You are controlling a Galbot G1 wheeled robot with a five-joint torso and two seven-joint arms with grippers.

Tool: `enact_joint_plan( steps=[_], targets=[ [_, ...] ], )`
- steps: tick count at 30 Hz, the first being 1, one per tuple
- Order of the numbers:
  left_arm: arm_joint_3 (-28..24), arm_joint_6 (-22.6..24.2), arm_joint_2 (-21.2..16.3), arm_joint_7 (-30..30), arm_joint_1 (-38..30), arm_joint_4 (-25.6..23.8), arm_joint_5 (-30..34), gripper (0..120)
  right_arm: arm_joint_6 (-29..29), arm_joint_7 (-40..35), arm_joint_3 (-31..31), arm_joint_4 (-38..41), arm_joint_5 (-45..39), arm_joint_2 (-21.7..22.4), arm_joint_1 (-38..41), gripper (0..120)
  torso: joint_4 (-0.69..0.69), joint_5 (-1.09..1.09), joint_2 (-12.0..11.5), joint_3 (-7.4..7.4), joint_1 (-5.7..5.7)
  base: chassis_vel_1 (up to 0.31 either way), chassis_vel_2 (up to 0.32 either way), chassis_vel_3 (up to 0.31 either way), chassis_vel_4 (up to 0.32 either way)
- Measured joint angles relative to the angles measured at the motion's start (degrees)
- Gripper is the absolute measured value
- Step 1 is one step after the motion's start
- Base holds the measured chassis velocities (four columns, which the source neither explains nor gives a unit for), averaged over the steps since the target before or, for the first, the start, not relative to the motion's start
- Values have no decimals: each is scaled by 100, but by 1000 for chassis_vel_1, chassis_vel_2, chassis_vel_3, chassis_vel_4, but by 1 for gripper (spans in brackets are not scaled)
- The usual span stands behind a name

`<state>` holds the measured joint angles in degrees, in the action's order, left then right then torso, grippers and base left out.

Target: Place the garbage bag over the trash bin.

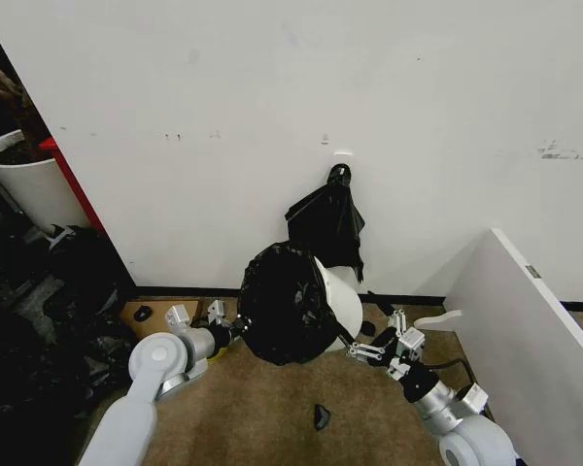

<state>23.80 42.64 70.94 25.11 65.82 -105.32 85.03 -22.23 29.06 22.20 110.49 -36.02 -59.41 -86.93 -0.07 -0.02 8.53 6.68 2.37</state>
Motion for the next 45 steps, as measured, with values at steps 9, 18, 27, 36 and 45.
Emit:
enact_joint_plan(
  steps=[9, 18, 27, 36, 45],
  targets=[
    [-33, -104, -20, -91, 20, -41, -199, 0, 188, 853, 2, -235, -348, 38, -105, 51, 0, 0, 0, 0, 0, 0, 0, 0, 0],
    [-94, -181, -3, -165, 61, -112, -332, 0, 297, 790, -82, -367, -232, -6, -89, 31, 0, 0, 0, 0, 0, 0, 0, 0, 0],
    [-158, -235, 16, -215, 86, -148, -459, 0, 306, 807, -61, -367, -230, -19, -81, 0, 0, 0, 0, 0, 0, 0, 0, 0, 0],
    [-183, -241, 24, -230, 112, -208, -482, 0, 294, 848, -19, -366, -196, -50, -77, 0, 0, 0, 0, 0, 0, 0, 0, 0, 0],
    [-161, -210, 22, -291, 207, -254, -492, 0, 269, -94, -26, -393, -401, -93, 3, 0, 0, 0, 0, 0, 0, 0, 0, 0, 0]
  ],
)
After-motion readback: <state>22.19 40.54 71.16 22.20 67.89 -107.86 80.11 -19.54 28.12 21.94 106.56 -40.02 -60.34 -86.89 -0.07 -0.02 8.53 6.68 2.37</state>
